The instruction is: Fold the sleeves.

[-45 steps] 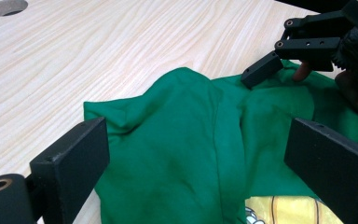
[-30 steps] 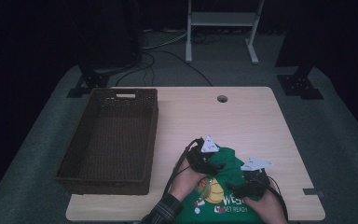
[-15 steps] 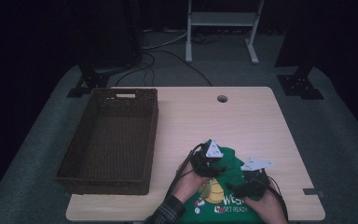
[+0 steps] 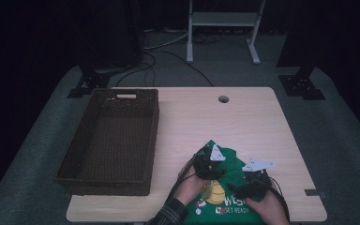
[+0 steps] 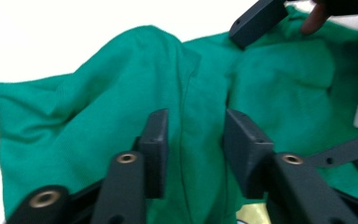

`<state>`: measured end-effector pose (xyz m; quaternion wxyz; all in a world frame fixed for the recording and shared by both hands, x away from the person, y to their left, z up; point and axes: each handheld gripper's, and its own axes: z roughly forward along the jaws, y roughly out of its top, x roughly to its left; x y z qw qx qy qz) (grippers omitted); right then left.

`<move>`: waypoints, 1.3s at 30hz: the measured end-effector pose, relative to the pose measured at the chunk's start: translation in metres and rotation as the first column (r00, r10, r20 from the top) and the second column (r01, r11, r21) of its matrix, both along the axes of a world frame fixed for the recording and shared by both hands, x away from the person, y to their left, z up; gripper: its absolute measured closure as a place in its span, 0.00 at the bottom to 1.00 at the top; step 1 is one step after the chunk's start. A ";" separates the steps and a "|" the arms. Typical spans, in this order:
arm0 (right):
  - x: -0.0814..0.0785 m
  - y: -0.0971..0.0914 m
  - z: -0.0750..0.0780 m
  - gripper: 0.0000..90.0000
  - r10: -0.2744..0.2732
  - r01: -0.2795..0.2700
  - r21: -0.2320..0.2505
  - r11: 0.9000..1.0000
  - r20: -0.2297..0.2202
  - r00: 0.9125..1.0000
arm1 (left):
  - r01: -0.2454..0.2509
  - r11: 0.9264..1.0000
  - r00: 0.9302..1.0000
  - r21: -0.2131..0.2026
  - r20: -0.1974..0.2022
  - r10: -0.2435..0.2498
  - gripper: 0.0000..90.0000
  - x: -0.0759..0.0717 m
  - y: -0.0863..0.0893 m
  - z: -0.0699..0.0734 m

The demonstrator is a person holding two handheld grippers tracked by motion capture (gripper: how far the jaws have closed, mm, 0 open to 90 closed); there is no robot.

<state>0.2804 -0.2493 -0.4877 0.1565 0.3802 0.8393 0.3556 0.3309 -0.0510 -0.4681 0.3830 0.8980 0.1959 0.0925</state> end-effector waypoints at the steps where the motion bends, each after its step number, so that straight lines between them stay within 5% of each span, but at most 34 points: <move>1: 0.000 0.000 0.000 0.00 0.000 0.000 0.000 1.000 0.000 1.000 | -0.001 1.000 1.000 0.003 -0.004 0.001 0.73 0.000 0.000 0.000; 9: 0.000 0.000 0.000 0.00 0.001 -0.001 -0.001 1.000 0.000 1.000 | -0.009 1.000 1.000 -0.018 -0.024 0.008 0.96 0.001 0.001 0.004; 26: -0.003 -0.004 0.000 0.00 -0.008 0.008 0.000 1.000 0.001 1.000 | -0.024 0.993 0.998 -0.115 -0.053 0.018 0.97 0.009 0.009 0.023; 39: -0.013 -0.030 0.000 0.00 -0.019 0.019 0.000 1.000 -0.001 1.000 | -0.014 0.982 0.997 -0.189 -0.075 0.000 0.97 0.014 0.007 0.030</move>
